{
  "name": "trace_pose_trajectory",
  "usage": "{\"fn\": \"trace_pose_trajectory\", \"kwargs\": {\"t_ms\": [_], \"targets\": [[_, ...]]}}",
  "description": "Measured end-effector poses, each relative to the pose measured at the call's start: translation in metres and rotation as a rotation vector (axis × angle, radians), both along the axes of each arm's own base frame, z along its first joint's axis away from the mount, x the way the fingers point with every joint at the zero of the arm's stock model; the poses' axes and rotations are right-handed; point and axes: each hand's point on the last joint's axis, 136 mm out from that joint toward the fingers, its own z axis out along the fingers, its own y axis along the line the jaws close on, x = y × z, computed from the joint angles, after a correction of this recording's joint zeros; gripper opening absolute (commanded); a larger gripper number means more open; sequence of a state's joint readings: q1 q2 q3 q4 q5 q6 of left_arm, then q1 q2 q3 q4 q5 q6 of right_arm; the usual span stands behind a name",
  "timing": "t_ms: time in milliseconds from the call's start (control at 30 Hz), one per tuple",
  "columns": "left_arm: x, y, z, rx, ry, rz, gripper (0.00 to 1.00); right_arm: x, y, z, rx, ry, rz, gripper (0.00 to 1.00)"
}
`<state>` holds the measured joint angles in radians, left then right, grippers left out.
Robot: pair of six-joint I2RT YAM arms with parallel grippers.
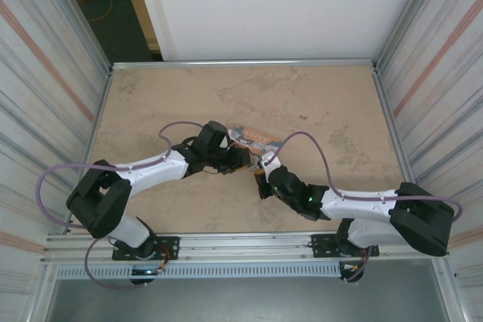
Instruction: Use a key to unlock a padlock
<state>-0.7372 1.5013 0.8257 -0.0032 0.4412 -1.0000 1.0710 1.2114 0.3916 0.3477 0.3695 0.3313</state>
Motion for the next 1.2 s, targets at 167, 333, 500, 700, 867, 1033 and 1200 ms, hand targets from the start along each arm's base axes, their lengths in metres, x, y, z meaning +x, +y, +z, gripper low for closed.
{"fn": "trace_pose_trajectory", "kwargs": {"t_ms": [167, 333, 500, 700, 867, 1033, 1200], "targets": [[0.000, 0.000, 0.000, 0.001, -0.003, 0.003, 0.17, 0.000, 0.001, 0.002, 0.010, -0.001, 0.003, 0.00], [0.003, 0.002, 0.002, 0.002, -0.011, 0.016, 0.17, 0.003, 0.003, 0.004, 0.037, 0.009, 0.015, 0.00], [0.006, 0.003, 0.004, -0.002, -0.017, 0.035, 0.17, 0.007, 0.004, 0.007, 0.072, 0.023, 0.030, 0.00], [0.008, 0.004, 0.004, 0.002, -0.019, 0.049, 0.17, 0.009, 0.007, 0.005, 0.085, 0.032, 0.045, 0.00], [0.010, 0.006, 0.003, 0.010, -0.023, 0.059, 0.17, 0.012, 0.008, 0.004, 0.098, 0.041, 0.053, 0.00], [0.011, 0.006, 0.003, 0.015, -0.028, 0.067, 0.17, 0.015, 0.008, 0.004, 0.119, 0.060, 0.080, 0.00], [0.011, 0.006, 0.003, 0.011, -0.028, 0.067, 0.18, 0.017, 0.010, 0.006, 0.155, 0.082, 0.112, 0.00]]}}
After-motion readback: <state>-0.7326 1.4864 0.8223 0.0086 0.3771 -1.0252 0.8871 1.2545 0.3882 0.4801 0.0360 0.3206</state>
